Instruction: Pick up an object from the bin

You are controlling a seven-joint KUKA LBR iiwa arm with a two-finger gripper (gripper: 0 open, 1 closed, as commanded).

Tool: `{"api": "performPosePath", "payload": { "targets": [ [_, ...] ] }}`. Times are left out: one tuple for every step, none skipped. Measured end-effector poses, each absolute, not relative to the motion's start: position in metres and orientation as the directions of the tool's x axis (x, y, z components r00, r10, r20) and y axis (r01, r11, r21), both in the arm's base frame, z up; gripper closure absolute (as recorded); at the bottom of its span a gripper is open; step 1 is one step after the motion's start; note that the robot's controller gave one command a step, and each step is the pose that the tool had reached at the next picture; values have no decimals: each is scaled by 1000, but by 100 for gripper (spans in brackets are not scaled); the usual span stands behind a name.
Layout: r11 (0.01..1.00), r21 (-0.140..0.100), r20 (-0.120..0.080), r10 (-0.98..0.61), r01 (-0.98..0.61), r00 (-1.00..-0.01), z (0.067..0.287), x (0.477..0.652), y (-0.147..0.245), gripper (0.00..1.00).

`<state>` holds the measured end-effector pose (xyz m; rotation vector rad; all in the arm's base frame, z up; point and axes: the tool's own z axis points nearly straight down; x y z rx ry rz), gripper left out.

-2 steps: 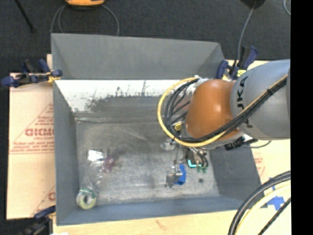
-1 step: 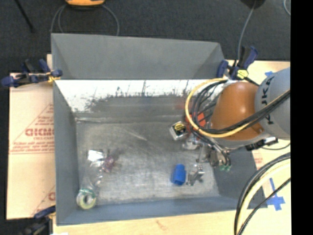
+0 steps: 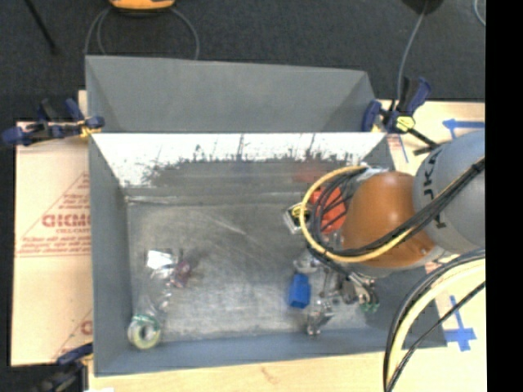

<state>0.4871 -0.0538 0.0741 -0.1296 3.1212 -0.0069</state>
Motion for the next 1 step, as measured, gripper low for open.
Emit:
{"api": "performPosePath", "payload": {
  "targets": [
    [997, -5, -23, -83, -83, -996, 77, 490, -54, 100]
  ]
}}
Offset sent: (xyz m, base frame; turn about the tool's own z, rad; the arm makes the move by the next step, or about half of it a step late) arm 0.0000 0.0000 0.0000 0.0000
